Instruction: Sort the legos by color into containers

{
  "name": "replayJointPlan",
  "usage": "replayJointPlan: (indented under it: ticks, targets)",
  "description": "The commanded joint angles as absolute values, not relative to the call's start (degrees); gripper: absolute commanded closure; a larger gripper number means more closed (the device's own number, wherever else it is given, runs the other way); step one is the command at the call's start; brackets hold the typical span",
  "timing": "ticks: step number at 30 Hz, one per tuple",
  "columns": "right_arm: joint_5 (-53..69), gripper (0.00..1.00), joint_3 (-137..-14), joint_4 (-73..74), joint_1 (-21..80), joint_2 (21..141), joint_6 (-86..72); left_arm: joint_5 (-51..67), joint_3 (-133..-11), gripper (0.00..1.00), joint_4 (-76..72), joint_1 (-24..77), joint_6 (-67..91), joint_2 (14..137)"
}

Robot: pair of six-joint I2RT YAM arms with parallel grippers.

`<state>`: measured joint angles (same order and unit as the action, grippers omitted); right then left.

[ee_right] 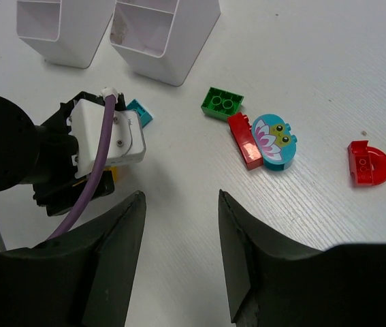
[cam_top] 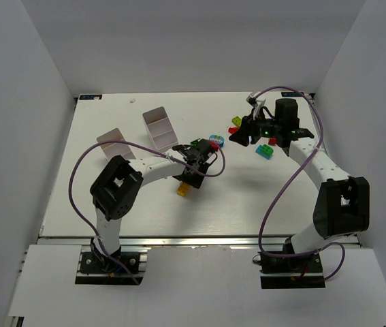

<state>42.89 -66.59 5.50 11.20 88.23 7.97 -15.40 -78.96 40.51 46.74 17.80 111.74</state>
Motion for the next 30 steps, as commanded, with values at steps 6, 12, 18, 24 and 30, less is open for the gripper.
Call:
replayJointPlan:
  ticks: [6,12,18,24,30]
  targets:
    - [43.7,0.48,-66.1,4.0,10.7,87.3,7.7,-14.4,-77.3,0.35,40.3,46.9,17.1,111.7]
    - [43.4,0.48,-66.1,4.6,10.7,87.0,8.3,-15.1,-77.5,0.5,39.2,46.9,17.9,110.8]
    - [43.1,0.48,-65.3,4.6,10.8,86.6,9.3,-19.3,-74.5,0.83,36.1,44.6,23.8,99.8]
    - [43.1,0.48,-64.1,4.0,10.7,86.2,9.9,-24.1,-67.5,1.0,31.8,34.3,33.7,83.6]
    - [43.7,0.49,-62.6,3.0,10.8,86.0,10.0,-36.5,-65.3,1.0,32.5,23.9,41.7,73.0]
